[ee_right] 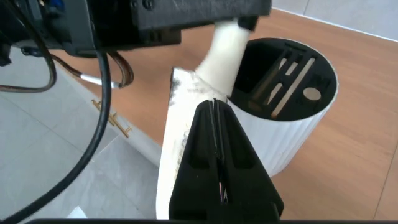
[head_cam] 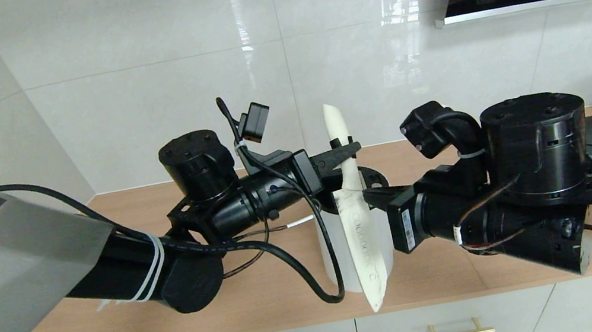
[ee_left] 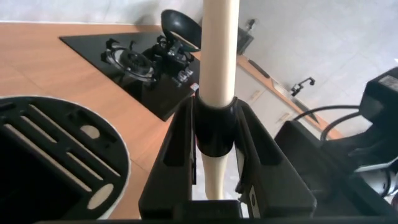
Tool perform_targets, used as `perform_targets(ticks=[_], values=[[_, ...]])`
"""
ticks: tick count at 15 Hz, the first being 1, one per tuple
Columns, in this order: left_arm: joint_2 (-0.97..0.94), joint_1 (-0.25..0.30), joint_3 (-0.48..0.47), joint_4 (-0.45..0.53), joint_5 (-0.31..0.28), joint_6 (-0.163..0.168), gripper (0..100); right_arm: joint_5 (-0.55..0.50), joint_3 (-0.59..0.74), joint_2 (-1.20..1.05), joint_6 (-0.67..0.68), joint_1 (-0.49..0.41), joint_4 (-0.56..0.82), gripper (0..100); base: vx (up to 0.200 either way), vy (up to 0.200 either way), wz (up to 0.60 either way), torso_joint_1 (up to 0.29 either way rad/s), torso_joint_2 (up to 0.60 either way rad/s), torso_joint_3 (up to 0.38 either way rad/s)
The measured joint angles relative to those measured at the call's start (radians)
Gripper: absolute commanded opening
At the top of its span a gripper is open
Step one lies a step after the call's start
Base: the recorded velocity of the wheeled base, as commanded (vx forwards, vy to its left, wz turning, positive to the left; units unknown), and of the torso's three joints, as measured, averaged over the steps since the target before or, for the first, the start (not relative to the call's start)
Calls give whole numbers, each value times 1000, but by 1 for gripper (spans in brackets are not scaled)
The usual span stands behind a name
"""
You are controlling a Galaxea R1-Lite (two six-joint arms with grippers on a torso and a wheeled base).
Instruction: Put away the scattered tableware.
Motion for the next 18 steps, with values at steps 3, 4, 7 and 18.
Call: perform_targets(ticks=[3,4,7,18], values=[[-47,48,2,-30,2,3,0,-9,15,-57,-8,-19,-17,0,0,0,0,0,0,0],[-66,66,2,-32,5,10,0,-10,20,-79,-11,-44,-17,0,0,0,0,0,0,0],[-111,113,-6,-33,90,156,0,-11,27,-120,-35,-119,-17,0,0,0,0,0,0,0],[-77,56,-81,-80,390,440,0,-58,-81,-99,32,-167,218,0,0,0,0,0,0,0]])
